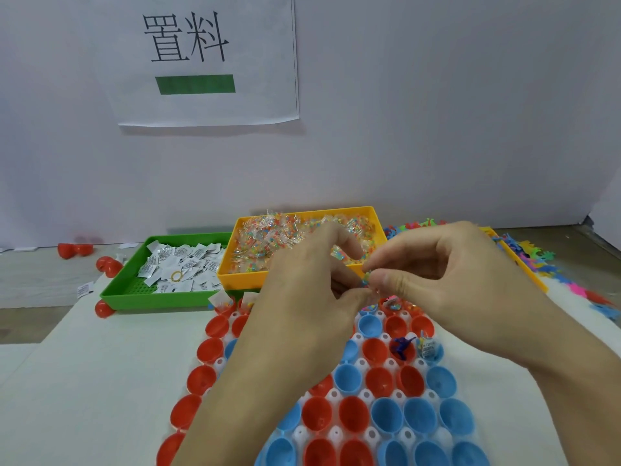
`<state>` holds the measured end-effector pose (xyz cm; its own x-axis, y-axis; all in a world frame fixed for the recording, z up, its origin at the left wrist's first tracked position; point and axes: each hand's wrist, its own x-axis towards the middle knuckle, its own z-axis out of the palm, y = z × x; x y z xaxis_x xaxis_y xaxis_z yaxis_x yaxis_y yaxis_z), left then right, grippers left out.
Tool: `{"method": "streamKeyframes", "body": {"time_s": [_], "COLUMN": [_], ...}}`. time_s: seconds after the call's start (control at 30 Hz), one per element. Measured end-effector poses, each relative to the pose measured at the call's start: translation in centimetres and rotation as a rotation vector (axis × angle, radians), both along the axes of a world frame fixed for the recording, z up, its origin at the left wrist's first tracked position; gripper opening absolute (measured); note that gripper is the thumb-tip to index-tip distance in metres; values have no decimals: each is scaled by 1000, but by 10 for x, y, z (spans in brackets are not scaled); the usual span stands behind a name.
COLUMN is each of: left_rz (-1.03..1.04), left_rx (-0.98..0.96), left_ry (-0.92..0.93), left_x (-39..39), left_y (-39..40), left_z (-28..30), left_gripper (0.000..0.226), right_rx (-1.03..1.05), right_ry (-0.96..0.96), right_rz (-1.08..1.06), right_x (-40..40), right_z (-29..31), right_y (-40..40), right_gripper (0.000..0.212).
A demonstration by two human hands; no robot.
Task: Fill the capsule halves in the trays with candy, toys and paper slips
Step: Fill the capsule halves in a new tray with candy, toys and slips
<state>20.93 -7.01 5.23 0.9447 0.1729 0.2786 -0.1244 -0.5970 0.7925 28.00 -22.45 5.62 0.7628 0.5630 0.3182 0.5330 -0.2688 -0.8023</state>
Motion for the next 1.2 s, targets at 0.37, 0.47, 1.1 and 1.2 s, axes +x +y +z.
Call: {"method": "streamKeyframes", "body": {"time_s": [0.37, 0.47, 1.1, 1.2], "left_rz": [-55, -25, 104, 107], "left_rx": [-5, 17, -43, -31], "left_ry": [88, 124, 59, 67], "left_x": [-1, -3, -9, -9], "left_y": [9, 18, 49, 50], "left_z": [0, 4, 13, 12], "left_gripper": [38, 43, 23, 23], "right_rx": [-34, -228, -696, -714], "right_ry": [9, -21, 119, 138], "right_rz": [-9, -65, -122, -125], "right_x": [2, 8, 20, 21], "right_z": [3, -1, -34, -36], "right_y": [-4, -10, -2, 0], "right_gripper": [24, 26, 24, 25]}}
